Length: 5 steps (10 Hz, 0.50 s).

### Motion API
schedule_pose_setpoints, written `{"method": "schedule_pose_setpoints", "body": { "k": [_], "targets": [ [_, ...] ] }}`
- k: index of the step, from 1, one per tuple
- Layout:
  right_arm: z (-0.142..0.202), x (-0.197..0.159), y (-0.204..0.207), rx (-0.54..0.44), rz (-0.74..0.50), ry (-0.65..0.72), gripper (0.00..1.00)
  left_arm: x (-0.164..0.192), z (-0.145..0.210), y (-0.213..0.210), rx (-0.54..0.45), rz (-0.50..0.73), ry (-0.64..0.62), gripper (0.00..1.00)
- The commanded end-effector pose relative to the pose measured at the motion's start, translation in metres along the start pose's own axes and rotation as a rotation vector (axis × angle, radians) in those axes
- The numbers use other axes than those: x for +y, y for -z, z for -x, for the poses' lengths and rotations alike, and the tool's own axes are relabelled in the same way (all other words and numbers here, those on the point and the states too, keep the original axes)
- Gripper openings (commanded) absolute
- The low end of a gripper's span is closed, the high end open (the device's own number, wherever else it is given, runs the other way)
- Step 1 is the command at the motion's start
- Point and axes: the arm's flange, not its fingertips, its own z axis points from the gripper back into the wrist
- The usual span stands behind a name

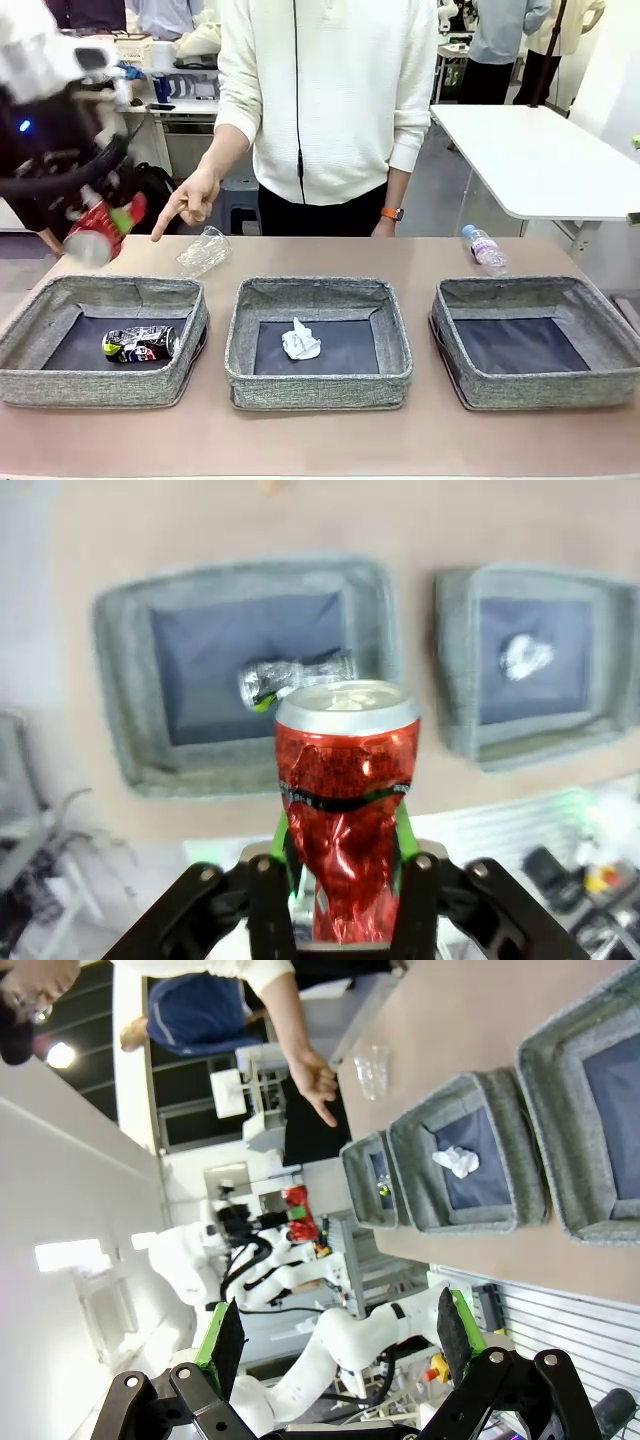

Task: Sort the waste into the appropriate baskets.
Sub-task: Place the picked waste into the Fabric basket indicated by the person.

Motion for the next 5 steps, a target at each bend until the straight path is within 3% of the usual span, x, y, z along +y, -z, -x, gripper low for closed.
{"method": "schedule_pose_setpoints", "body": {
  "k": [1, 3, 5],
  "targets": [
    [0.004, -0.002, 0.002, -0.012, -0.004, 0.003, 1.0, 0.025, 0.012, 0.028, -0.06, 0.013, -0.085, 0.4],
    [0.004, -0.002, 0.002, -0.012, -0.004, 0.003, 1.0, 0.035, 0.013, 0.066, -0.099, 0.058, -0.15, 0.4],
    [0.004, -0.002, 0.002, -0.012, -0.004, 0.003, 1.0, 0.031, 0.012, 0.083, -0.083, 0.01, -0.161, 0.4]
  ]
}}
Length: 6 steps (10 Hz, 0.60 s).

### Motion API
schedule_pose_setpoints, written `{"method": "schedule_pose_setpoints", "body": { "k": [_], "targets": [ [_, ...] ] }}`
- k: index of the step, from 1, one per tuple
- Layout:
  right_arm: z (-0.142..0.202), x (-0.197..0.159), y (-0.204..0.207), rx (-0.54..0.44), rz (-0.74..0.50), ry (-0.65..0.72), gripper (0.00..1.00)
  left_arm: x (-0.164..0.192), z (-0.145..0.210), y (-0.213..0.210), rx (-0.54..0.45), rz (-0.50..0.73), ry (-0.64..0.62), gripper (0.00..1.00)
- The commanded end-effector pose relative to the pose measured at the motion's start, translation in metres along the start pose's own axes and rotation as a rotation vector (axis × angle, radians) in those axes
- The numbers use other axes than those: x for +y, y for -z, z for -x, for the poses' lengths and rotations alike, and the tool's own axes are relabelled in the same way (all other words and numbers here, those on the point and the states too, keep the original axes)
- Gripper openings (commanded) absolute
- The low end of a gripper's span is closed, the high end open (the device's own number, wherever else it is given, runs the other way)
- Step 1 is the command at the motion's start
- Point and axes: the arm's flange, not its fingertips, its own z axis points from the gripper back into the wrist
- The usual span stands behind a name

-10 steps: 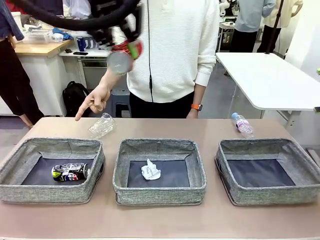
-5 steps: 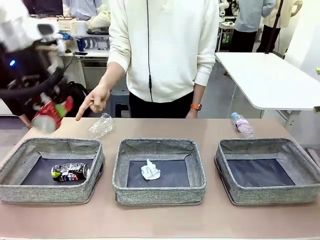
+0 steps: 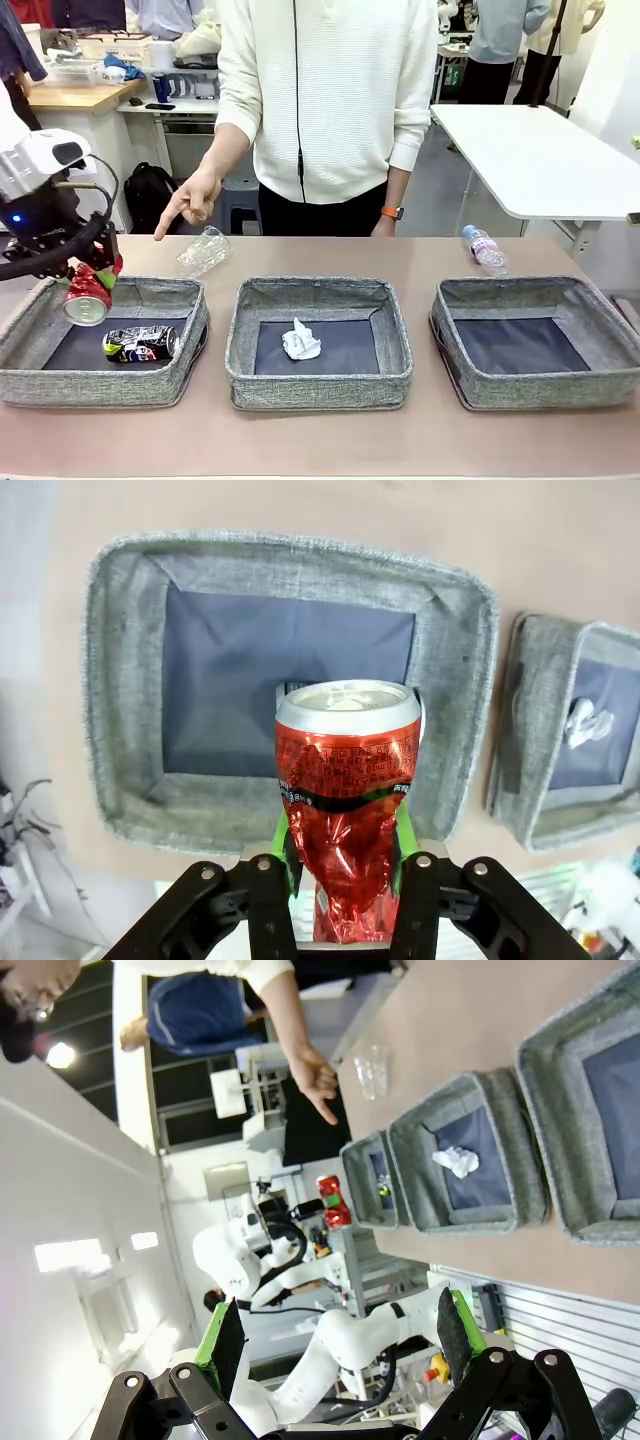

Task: Sort the waste into the appropriate baskets.
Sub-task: Place the picked waste into the Fabric basket indicated by the person.

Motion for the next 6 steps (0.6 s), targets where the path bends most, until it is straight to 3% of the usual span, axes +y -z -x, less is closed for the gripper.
{"method": "schedule_pose_setpoints", "body": {
  "k": [1, 4, 5, 6],
  "targets": [
    [0.0042, -0.002, 0.0024, -0.012, -0.004, 0.004, 1.0, -0.0095, 0.0043, 0.0062, -0.006, 0.009, -0.019, 0.4],
    [0.0042, -0.002, 0.0024, -0.012, -0.004, 0.004, 1.0, -0.0094, 0.0061, 0.0092, 0.002, 0.002, -0.026, 0.4],
    [0.0042, -0.002, 0.0024, -0.012, -0.004, 0.004, 1.0, -0.0092, 0.0065, 0.0099, 0.012, 0.005, -0.024, 0.65],
    [0.0042, -0.002, 0.0024, -0.012, -0.004, 0.004, 1.0, -0.0103, 0.0073, 0.01, 0.011, 0.002, -0.002, 0.97]
  ]
}}
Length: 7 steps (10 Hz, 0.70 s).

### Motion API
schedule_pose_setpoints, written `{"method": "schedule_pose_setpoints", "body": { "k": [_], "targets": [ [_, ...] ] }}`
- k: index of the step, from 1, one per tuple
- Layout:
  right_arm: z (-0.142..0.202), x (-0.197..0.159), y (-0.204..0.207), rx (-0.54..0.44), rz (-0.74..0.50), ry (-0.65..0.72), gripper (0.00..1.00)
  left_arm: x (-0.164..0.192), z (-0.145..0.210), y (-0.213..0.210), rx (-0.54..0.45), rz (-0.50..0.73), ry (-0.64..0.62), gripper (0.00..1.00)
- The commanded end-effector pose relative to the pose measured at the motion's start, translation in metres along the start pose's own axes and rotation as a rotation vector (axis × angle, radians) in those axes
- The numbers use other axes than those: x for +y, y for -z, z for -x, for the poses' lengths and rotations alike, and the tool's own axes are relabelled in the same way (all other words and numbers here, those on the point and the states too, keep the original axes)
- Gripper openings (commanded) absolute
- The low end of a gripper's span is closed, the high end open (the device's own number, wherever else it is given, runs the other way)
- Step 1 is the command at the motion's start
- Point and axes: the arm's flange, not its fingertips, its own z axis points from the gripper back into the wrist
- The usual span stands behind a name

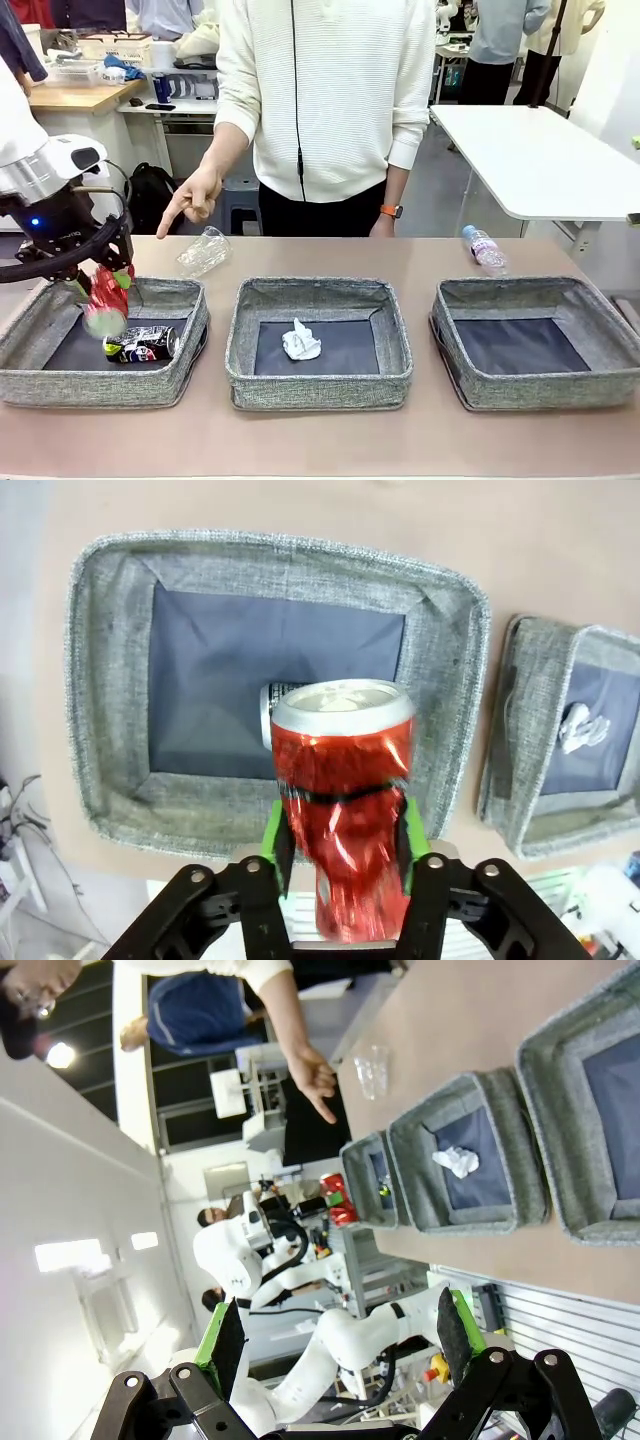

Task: Sort the waste into the appropriate baskets.
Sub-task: Place the picked waste into the Fabric basket indicated by the person.

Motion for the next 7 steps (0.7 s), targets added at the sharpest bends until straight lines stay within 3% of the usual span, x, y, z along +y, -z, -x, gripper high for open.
{"method": "schedule_pose_setpoints", "body": {
  "k": [1, 6, 7],
  "targets": [
    [0.004, -0.002, 0.002, -0.012, -0.004, 0.004, 1.0, 0.001, 0.006, 0.005, 0.0, 0.006, 0.005, 1.0],
    [0.004, -0.002, 0.002, -0.012, -0.004, 0.004, 1.0, -0.001, 0.005, -0.005, -0.015, 0.031, 0.007, 1.0],
    [0.004, -0.002, 0.002, -0.012, -0.004, 0.004, 1.0, -0.004, 0.005, -0.012, 0.01, 0.128, 0.013, 1.0]
  ]
}}
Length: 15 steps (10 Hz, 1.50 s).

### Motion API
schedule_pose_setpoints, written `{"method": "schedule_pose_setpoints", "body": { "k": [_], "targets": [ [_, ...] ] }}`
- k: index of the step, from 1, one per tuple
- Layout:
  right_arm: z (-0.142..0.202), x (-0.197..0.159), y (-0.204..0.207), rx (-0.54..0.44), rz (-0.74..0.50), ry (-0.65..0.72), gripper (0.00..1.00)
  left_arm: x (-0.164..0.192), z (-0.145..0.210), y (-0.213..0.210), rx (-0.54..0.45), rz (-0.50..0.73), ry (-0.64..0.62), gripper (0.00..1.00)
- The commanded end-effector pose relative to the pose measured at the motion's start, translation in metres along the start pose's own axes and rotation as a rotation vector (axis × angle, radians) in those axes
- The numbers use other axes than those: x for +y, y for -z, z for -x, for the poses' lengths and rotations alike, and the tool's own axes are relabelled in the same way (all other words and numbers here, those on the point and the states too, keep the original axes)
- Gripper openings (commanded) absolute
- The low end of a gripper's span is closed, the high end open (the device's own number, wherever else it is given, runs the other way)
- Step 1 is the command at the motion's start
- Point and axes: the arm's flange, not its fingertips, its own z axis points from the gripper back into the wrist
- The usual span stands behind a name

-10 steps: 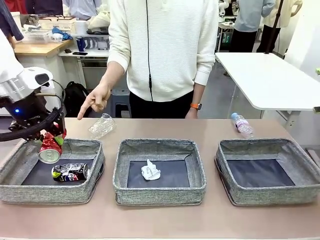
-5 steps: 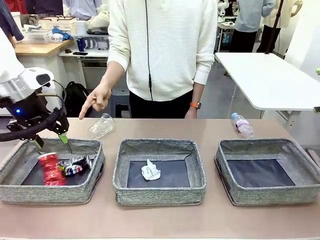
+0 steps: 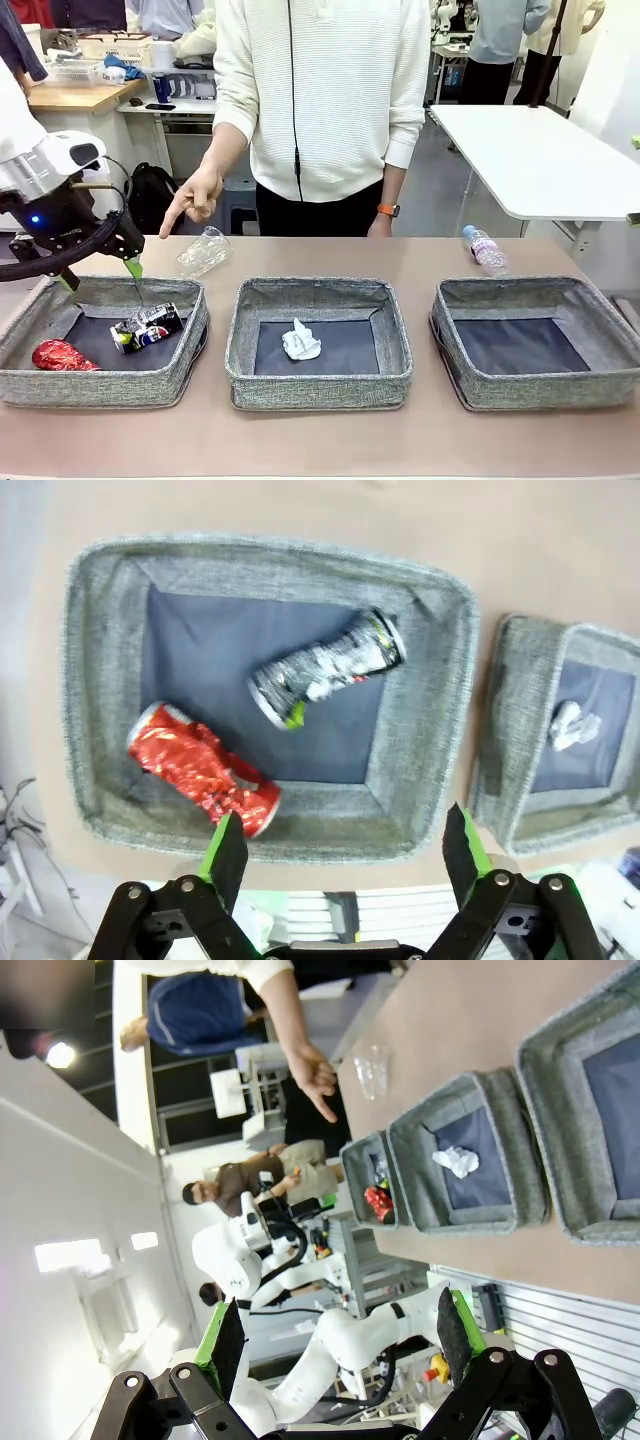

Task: Sort the waste into the appropriate baskets.
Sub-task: Place the picked waste into the Fabric basket indicated by the person.

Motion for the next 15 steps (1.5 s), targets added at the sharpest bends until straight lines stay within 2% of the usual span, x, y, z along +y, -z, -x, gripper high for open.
{"method": "schedule_pose_setpoints", "body": {
  "k": [1, 2, 3, 4, 5, 6, 8, 10, 11, 12, 15],
  "targets": [
    [0.004, -0.002, 0.002, -0.012, -0.004, 0.004, 1.0, -0.006, 0.003, -0.019, 0.056, 0.194, 0.03, 1.0],
    [0.004, -0.002, 0.002, -0.012, -0.004, 0.004, 1.0, -0.009, 0.001, -0.036, 0.171, 0.355, 0.041, 1.0],
    [0.004, -0.002, 0.002, -0.012, -0.004, 0.004, 1.0, -0.005, -0.003, -0.052, 0.302, 0.571, 0.023, 1.0],
    [0.004, -0.002, 0.002, -0.012, -0.004, 0.004, 1.0, 0.007, -0.007, -0.068, 0.37, 0.828, 0.018, 1.0],
    [0.004, -0.002, 0.002, -0.012, -0.004, 0.004, 1.0, 0.021, -0.01, -0.078, 0.376, 0.983, -0.043, 1.0],
    [0.004, -0.002, 0.002, -0.012, -0.004, 0.004, 1.0, 0.044, -0.013, -0.086, 0.323, 1.138, -0.124, 1.0],
    [0.004, -0.002, 0.002, -0.012, -0.004, 0.004, 1.0, 0.08, -0.011, -0.088, 0.247, 1.312, -0.219, 1.0],
    [0.004, -0.002, 0.002, -0.012, -0.004, 0.004, 1.0, 0.099, -0.007, -0.083, 0.239, 1.349, -0.286, 1.0],
    [0.004, -0.002, 0.002, -0.012, -0.004, 0.004, 1.0, 0.096, -0.009, -0.077, 0.361, 1.161, -0.352, 1.0],
    [0.004, -0.002, 0.002, -0.012, -0.004, 0.004, 1.0, 0.109, -0.012, -0.092, 0.251, 1.329, -0.267, 1.0],
    [0.004, -0.002, 0.002, -0.012, -0.004, 0.004, 1.0, 0.109, -0.012, -0.092, 0.251, 1.329, -0.267, 1.0]
  ]
}}
